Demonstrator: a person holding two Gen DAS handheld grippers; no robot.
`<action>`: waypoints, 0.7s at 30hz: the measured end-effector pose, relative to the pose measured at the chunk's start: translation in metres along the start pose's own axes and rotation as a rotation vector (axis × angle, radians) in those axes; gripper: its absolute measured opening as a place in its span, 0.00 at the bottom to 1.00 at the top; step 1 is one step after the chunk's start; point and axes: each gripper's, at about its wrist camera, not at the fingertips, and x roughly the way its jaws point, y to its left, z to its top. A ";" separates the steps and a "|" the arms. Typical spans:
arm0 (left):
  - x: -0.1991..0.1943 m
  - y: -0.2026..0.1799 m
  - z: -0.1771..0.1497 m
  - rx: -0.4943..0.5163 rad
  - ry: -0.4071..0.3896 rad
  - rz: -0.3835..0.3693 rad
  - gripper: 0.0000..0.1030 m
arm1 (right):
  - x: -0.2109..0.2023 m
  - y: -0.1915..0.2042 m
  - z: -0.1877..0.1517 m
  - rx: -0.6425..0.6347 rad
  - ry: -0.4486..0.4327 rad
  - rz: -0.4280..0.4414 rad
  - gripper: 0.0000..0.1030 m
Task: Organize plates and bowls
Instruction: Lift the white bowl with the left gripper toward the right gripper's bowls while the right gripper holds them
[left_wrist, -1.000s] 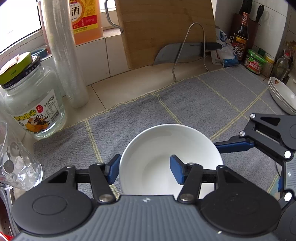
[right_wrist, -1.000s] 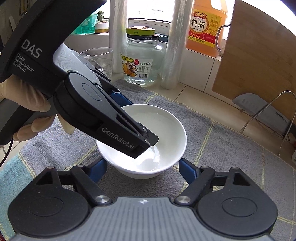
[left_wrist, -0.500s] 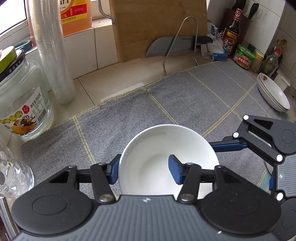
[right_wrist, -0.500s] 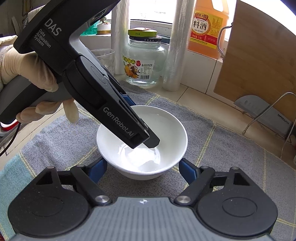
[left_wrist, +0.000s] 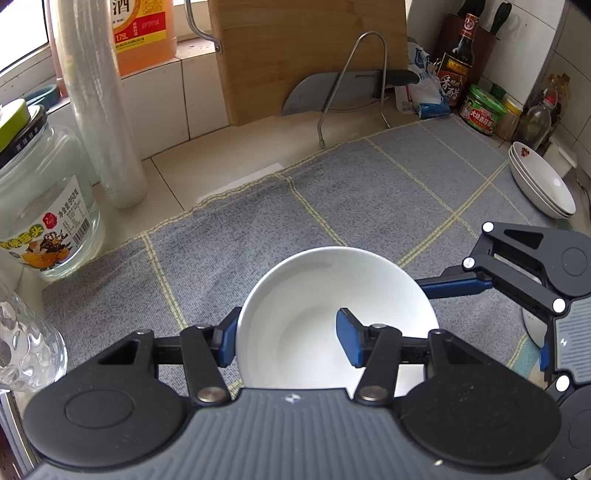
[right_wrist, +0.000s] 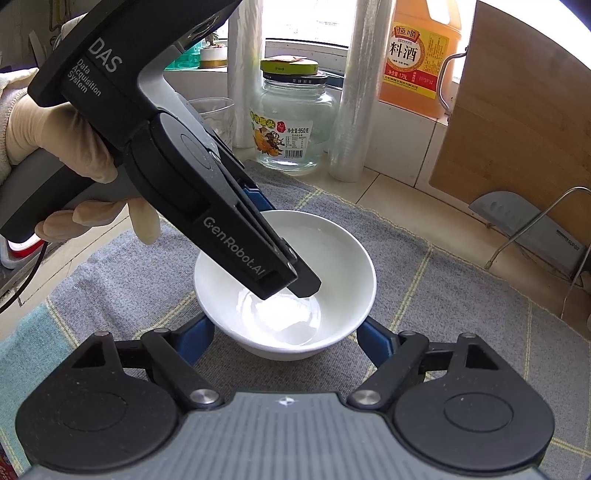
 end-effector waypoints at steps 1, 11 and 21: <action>-0.001 -0.001 -0.001 0.000 -0.002 0.000 0.51 | -0.002 0.000 0.000 -0.001 0.000 0.003 0.85; -0.019 -0.028 -0.001 -0.008 -0.026 0.020 0.51 | -0.030 -0.008 -0.007 -0.011 -0.013 0.039 0.85; -0.042 -0.076 0.001 0.001 -0.046 0.049 0.51 | -0.077 -0.021 -0.023 -0.038 -0.031 0.082 0.85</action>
